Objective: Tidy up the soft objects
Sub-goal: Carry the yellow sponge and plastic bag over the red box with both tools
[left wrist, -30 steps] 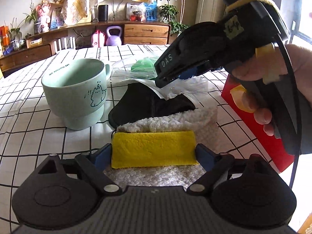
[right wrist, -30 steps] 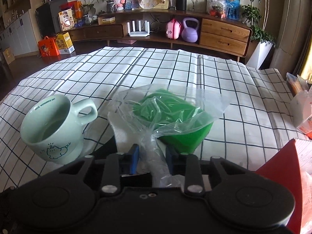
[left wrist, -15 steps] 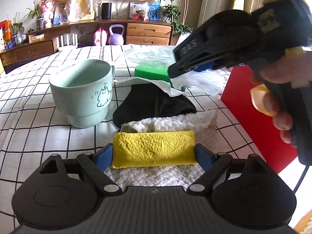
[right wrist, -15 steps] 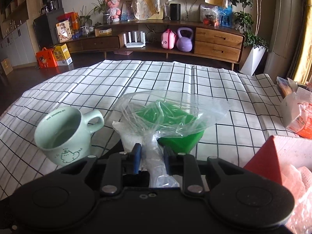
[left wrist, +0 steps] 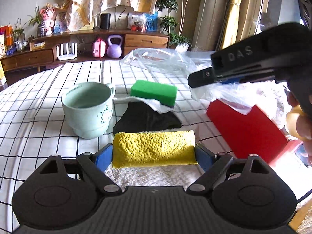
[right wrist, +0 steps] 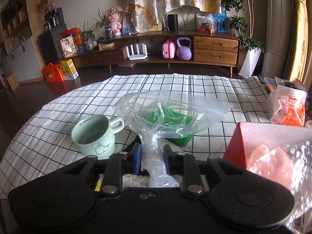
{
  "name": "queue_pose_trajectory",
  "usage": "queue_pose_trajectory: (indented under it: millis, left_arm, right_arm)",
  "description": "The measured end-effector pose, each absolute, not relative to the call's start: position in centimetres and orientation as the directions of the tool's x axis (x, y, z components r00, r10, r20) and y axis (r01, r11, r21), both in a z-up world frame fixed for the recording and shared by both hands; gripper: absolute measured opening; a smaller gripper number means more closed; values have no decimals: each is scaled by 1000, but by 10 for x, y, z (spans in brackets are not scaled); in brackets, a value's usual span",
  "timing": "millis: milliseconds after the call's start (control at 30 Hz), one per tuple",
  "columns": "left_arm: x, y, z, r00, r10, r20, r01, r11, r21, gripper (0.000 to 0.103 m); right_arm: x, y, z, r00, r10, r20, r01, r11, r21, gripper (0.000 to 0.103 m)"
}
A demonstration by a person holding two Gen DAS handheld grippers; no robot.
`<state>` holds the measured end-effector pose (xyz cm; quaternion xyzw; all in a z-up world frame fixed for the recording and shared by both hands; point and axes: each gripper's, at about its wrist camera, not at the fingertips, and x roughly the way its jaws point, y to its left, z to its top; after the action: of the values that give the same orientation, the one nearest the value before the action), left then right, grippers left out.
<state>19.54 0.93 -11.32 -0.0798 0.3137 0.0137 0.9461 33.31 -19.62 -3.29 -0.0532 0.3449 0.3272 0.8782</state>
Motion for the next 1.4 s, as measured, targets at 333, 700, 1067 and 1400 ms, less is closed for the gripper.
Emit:
queue_pose_trajectory:
  millis: [333, 700, 1067, 1400]
  left_arm:
    - [174, -14, -66, 837, -71, -543, -10, 989, -146, 89]
    - [171, -47, -25, 870, -123, -477, 61, 988, -144, 89]
    - [191, -97, -18, 853, -177, -491, 136, 984, -119, 89]
    - [223, -148, -26, 801, -227, -553, 220, 972, -79, 89]
  right_arm:
    - [295, -239, -1, 596, 566, -570, -589, 791, 169, 23]
    - [275, -313, 22, 655, 532, -536, -519, 833, 192, 23]
    - [271, -383, 21, 693, 462, -554, -427, 882, 202, 23]
    - [287, -440, 8, 734, 390, -556, -326, 921, 215, 23]
